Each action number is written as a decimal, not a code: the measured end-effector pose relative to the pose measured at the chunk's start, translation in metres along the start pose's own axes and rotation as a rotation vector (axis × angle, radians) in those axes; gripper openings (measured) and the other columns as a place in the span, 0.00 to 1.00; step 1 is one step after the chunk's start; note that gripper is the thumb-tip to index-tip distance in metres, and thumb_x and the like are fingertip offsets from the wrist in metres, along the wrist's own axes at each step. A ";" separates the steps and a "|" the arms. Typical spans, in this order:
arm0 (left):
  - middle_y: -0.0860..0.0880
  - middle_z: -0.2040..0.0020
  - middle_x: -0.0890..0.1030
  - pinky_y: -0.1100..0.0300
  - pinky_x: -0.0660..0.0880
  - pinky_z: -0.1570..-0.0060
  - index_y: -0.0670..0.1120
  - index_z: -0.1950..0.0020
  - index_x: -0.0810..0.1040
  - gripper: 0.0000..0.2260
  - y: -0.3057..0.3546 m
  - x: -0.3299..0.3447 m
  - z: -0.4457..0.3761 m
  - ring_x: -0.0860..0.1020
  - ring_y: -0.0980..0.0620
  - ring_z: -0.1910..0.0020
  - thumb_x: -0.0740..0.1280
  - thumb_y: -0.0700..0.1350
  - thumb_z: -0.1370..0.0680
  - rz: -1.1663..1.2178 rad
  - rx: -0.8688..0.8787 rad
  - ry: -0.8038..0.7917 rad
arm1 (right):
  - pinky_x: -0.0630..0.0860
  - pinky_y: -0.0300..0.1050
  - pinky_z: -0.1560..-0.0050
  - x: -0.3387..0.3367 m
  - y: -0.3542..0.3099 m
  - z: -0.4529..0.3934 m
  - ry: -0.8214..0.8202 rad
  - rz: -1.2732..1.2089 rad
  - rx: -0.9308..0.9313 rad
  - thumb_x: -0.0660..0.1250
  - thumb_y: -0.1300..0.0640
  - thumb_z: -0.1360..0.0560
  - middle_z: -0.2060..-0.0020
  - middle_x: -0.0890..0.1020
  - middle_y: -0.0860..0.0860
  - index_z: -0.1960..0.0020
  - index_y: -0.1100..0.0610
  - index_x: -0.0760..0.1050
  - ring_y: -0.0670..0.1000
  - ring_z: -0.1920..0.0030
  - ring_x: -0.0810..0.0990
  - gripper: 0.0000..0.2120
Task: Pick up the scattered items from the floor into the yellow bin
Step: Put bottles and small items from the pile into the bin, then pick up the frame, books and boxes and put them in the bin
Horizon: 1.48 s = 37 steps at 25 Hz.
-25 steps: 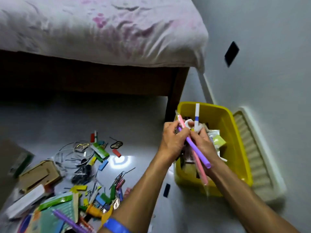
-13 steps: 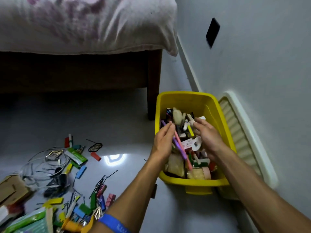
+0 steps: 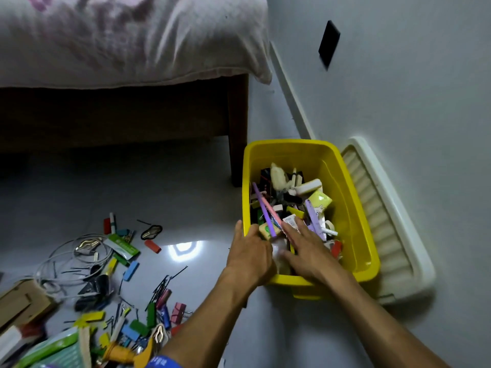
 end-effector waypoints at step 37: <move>0.45 0.20 0.53 0.36 0.57 0.33 0.63 0.22 0.43 0.38 -0.448 0.188 0.150 0.49 0.37 0.24 0.48 0.75 0.28 0.600 -1.131 0.108 | 0.72 0.58 0.41 0.244 -0.385 -0.150 0.062 0.071 -0.306 0.50 0.30 0.25 0.30 0.64 0.57 0.26 0.46 0.57 0.63 0.36 0.66 0.33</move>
Point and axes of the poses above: each hand's wrist, its own z-axis away from the middle knuckle, its own x-axis out of the palm, y = z × x, the point moved 5 cm from there along -z, towards the middle knuckle
